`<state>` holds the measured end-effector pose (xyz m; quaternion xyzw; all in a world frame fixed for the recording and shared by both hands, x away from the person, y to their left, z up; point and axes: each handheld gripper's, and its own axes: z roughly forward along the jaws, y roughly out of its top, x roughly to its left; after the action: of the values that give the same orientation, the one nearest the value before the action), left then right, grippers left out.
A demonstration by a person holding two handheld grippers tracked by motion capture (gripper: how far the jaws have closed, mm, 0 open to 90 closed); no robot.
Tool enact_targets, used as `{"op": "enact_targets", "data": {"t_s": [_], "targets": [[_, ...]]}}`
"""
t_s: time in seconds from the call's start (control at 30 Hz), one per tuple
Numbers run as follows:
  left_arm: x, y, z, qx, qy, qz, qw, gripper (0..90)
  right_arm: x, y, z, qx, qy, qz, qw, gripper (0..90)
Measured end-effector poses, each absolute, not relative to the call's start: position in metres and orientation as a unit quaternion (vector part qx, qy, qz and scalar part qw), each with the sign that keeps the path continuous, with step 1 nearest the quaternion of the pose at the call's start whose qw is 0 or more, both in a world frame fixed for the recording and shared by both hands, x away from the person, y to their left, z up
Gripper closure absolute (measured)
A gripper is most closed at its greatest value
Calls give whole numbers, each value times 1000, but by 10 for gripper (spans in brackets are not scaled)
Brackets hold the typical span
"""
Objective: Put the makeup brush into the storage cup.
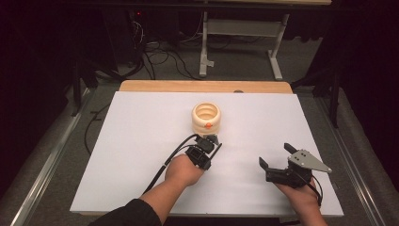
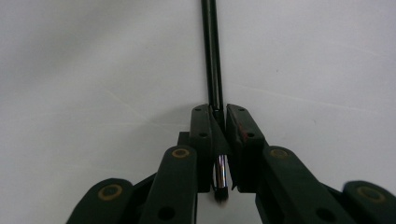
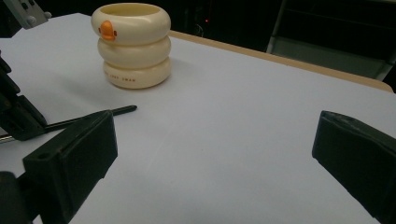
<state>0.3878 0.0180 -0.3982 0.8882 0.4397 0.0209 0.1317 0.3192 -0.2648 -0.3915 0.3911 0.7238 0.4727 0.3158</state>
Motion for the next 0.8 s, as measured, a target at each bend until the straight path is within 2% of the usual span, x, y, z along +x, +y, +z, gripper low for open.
{"op": "enact_targets", "data": {"t_s": [0.67,0.8], "targets": [[389,18,-398,902,411,22,127,819,319,-265,-392,392,723,472,318,16],[392,20,-398,901,414,10,129,822,319,-266,-392,392,723,472,318,16]]}}
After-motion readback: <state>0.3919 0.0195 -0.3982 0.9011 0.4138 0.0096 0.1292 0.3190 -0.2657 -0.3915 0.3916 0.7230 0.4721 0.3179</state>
